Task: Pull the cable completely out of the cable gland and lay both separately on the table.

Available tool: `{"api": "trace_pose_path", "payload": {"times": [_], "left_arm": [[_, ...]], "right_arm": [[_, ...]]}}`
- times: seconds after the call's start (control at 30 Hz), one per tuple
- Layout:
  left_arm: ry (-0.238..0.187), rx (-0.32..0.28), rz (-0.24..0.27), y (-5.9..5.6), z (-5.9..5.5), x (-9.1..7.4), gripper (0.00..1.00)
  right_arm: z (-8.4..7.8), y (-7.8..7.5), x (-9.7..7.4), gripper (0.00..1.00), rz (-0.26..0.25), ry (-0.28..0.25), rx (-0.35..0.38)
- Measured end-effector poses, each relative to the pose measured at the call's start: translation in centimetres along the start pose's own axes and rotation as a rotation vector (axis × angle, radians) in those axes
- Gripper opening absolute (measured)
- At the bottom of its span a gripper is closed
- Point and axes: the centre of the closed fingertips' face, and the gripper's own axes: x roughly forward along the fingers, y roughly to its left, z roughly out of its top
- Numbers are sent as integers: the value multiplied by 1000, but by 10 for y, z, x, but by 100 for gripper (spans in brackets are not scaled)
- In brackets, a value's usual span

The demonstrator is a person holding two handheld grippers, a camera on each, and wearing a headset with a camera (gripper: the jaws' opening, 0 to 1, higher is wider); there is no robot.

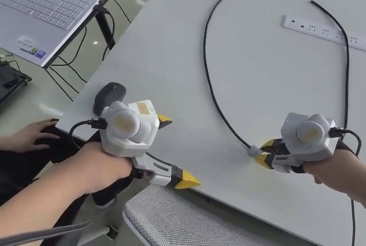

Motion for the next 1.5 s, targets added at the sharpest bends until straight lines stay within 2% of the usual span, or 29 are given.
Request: {"api": "trace_pose_path", "payload": {"times": [0.3, 0.4, 0.47, 0.6, 0.97, 1.17, 1.4, 1.5], "left_arm": [[5, -7, 4, -3, -4, -3, 93], [7, -4, 4, -5, -4, -3, 93], [0, -5, 3, -5, -3, -3, 92], [-7, -5, 4, -7, 0, -1, 92], [-46, 15, -27, -26, 18, 10, 92], [-66, 47, -52, -39, 33, 13, 92], [-103, 59, -81, -52, 56, 18, 91], [-107, 73, -91, -57, 62, 22, 91]], "right_arm": [[0, -1, 0, 8, -23, 0, 6], [3, 5, -1, 8, -1, -13, 76], [4, 2, -2, 8, -15, -23, 57], [5, 4, -7, 7, -13, -32, 69], [18, 18, -39, 7, 11, -55, 51], [28, 31, -65, 7, 23, -77, 48], [23, 46, -75, 7, 40, -70, 44], [22, 52, -78, 7, 49, -67, 41]]}}
